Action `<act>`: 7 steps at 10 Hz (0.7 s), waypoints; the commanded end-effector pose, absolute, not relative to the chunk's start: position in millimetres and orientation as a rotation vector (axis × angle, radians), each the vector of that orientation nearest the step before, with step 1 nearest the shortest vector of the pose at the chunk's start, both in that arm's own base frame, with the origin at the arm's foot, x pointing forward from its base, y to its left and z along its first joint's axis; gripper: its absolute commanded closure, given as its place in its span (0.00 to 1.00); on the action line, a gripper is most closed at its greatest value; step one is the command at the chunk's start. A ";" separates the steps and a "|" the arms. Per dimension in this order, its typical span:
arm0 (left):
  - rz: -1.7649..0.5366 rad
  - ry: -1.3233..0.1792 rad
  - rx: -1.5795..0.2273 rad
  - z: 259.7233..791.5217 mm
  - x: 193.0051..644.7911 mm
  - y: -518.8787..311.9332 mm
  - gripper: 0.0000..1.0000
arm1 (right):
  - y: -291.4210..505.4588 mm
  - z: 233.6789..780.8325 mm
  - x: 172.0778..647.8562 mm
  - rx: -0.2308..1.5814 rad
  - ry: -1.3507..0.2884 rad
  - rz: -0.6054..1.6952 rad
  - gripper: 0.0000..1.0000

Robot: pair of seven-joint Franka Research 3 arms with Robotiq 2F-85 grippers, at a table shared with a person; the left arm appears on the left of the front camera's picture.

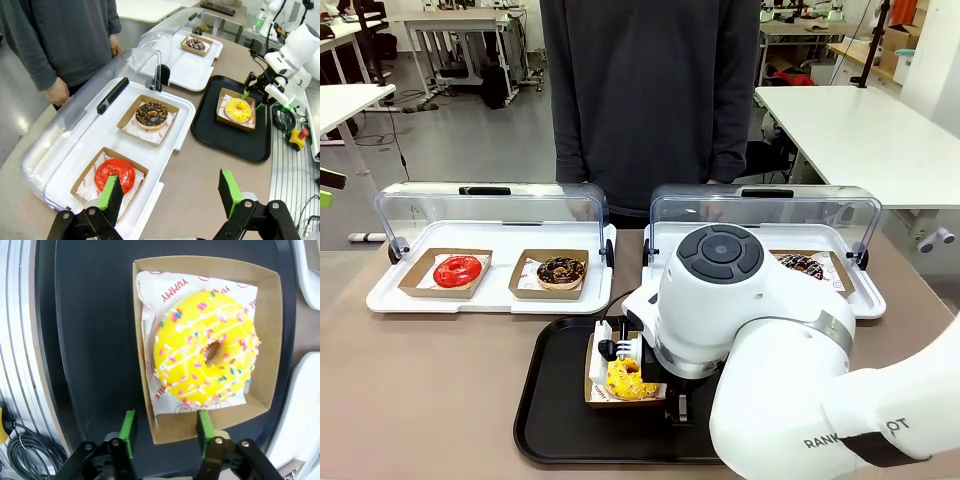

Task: Move the third donut from the left to the tray.
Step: Pick up the Paper togo box containing the Donut indicated by the person and place it on the Handle tray.

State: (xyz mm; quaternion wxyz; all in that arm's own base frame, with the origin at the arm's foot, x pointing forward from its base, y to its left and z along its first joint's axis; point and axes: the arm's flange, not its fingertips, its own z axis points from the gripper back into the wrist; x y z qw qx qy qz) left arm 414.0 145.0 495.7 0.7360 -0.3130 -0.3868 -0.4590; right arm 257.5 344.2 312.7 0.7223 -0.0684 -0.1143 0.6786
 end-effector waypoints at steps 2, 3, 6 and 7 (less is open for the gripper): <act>-1.010 -0.845 -0.695 497.2 412.6 144.8 0.00 | 307.7 358.4 236.0 -0.130 -0.251 1.515 0.00; -1.010 -0.845 -0.695 497.2 412.6 144.8 0.00 | 304.0 370.4 234.3 -0.144 -0.272 1.506 0.00; -1.010 -0.845 -0.695 497.2 412.6 144.8 0.00 | 294.3 393.5 235.0 -0.078 -0.267 1.548 0.00; -1.010 -0.845 -0.695 497.2 412.6 144.8 0.00 | 291.7 397.3 236.8 -0.010 -0.197 1.618 0.00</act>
